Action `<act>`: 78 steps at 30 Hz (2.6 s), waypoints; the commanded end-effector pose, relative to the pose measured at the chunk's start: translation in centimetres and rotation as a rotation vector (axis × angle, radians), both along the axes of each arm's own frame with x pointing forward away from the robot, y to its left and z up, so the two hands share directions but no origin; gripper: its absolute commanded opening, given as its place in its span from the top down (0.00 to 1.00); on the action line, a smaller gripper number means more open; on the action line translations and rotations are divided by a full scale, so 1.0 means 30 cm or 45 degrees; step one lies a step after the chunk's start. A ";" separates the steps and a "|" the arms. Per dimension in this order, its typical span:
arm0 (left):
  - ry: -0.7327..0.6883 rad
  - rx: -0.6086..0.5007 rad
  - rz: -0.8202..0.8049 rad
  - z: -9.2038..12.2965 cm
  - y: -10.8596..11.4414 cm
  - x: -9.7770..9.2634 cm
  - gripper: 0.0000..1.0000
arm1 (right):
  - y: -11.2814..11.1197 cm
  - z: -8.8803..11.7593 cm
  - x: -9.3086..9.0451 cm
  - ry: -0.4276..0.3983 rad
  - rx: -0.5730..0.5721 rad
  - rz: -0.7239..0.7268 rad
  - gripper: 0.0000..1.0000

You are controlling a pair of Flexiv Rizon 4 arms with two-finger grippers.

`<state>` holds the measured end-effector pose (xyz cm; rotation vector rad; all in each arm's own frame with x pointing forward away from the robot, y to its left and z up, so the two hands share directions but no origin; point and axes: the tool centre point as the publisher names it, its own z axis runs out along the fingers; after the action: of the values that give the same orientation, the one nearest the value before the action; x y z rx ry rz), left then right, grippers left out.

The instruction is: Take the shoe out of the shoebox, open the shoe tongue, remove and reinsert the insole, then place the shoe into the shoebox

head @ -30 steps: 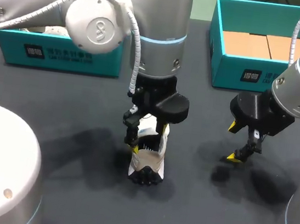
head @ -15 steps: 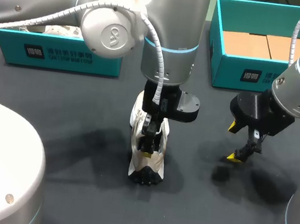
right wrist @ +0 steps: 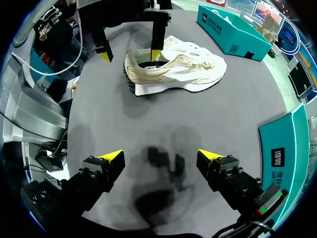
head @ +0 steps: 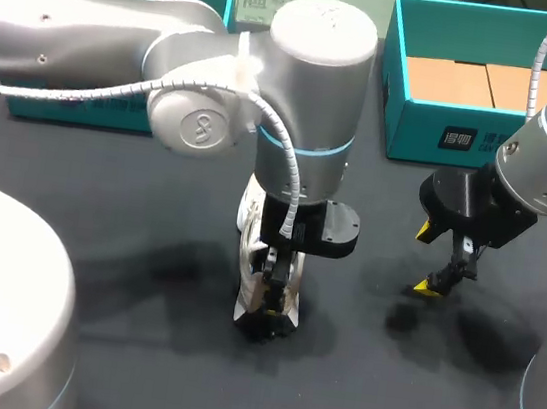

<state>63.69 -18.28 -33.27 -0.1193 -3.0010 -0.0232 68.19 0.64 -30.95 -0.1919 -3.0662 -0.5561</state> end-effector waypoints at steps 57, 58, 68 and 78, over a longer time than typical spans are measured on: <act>-0.031 0.005 0.128 -0.130 0.051 -0.051 1.00 | 0.000 -0.002 -0.004 -0.003 -0.001 -0.002 0.00; -0.038 0.002 0.116 -0.111 0.052 -0.051 1.00 | 0.000 -0.002 -0.004 -0.003 -0.001 -0.002 0.00; 0.027 -0.013 -0.002 0.172 0.080 -0.012 1.00 | 0.000 -0.002 -0.004 -0.003 -0.001 -0.002 0.00; 0.021 0.010 -0.001 0.389 0.166 0.122 1.00 | 0.000 -0.002 -0.004 -0.003 -0.001 -0.002 0.00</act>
<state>66.15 -14.80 -26.04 -0.1152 -2.9887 -0.0567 68.19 0.64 -30.95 -0.1920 -3.0662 -0.5560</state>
